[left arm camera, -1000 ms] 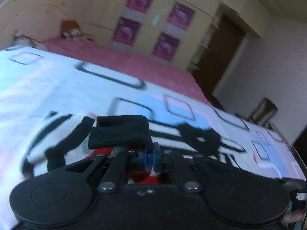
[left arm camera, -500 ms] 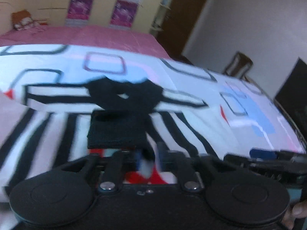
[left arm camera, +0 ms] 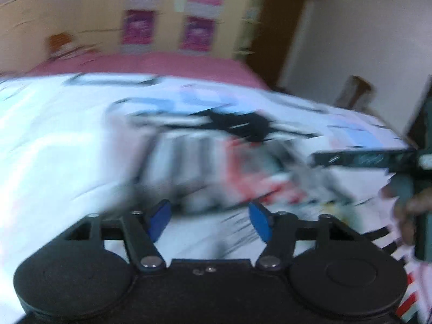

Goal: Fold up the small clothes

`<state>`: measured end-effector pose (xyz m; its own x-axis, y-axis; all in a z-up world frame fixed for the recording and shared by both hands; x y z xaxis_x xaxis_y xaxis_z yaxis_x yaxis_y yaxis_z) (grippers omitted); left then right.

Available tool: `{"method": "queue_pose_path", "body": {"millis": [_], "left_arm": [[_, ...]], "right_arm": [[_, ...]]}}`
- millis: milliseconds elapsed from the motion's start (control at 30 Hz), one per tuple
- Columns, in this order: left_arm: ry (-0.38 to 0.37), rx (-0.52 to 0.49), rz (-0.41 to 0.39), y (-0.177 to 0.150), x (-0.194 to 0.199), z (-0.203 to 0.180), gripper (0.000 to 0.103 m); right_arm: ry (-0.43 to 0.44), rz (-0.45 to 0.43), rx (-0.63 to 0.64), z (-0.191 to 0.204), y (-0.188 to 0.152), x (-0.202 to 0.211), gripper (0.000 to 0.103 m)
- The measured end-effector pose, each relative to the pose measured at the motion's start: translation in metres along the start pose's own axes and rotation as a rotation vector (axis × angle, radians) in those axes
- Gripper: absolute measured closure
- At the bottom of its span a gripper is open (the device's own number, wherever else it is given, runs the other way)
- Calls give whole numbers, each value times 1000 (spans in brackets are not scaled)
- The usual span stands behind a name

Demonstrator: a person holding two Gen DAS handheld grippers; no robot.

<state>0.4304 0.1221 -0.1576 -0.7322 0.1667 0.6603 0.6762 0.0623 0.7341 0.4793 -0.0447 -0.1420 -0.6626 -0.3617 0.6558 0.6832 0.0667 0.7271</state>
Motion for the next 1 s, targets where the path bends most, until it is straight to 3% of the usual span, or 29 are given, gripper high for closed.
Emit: {"method": "queue_pose_path", "body": {"millis": [67, 200, 233, 267, 300, 333, 367, 400, 500, 633, 700, 767, 833, 900, 1000], "left_arm": [[101, 64, 22, -15, 8, 42, 43], [157, 130, 13, -12, 0, 79, 58], [159, 132, 2, -7, -5, 82, 60], [163, 129, -8, -2, -8, 85, 60], [172, 122, -1, 0, -15, 87, 62], [163, 121, 17, -1, -22, 87, 71], [144, 121, 20, -2, -25, 85, 81], [137, 111, 19, -2, -27, 84, 81], [160, 62, 16, -6, -28, 79, 82], [141, 68, 16, -8, -26, 81, 83], [136, 53, 20, -7, -27, 78, 84], [134, 59, 24, -7, -28, 81, 84], [125, 73, 26, -8, -30, 84, 84], [125, 64, 29, -8, -31, 83, 84], [126, 52, 33, -8, -33, 84, 84]], "right_arm": [[28, 6, 85, 26, 1, -9, 23], [41, 28, 244, 66, -2, -36, 23], [22, 32, 279, 72, -2, -43, 28], [6, 37, 306, 76, -2, -49, 56], [-12, 46, 312, 77, -1, -55, 73], [-26, 49, 296, 73, 2, -59, 78], [-28, 55, 277, 70, 5, -61, 91], [-40, 57, 260, 64, 8, -63, 98], [-30, -10, 228, 53, 37, -47, 98], [-3, -272, 139, 45, 103, 21, 98], [4, -318, 107, 36, 109, 39, 98], [-34, -266, 124, 25, 89, 27, 98], [-79, -153, 115, 5, 55, 1, 98], [-79, -60, 53, -15, 22, -18, 98], [-64, -2, -15, -29, -10, -23, 98]]}}
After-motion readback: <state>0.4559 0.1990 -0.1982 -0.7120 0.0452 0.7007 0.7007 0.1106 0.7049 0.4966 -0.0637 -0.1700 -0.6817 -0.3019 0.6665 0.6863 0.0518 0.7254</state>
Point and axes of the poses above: each gripper's, at about its wrist camera, not at the fingertips, and x roughly against the way its jaws point, z to its left, y to its top, the point moved 10 cm from there along -x, roughly the way its jaws point, and after that the axes turned 2 degrees about -x, right-handed, at the moved point
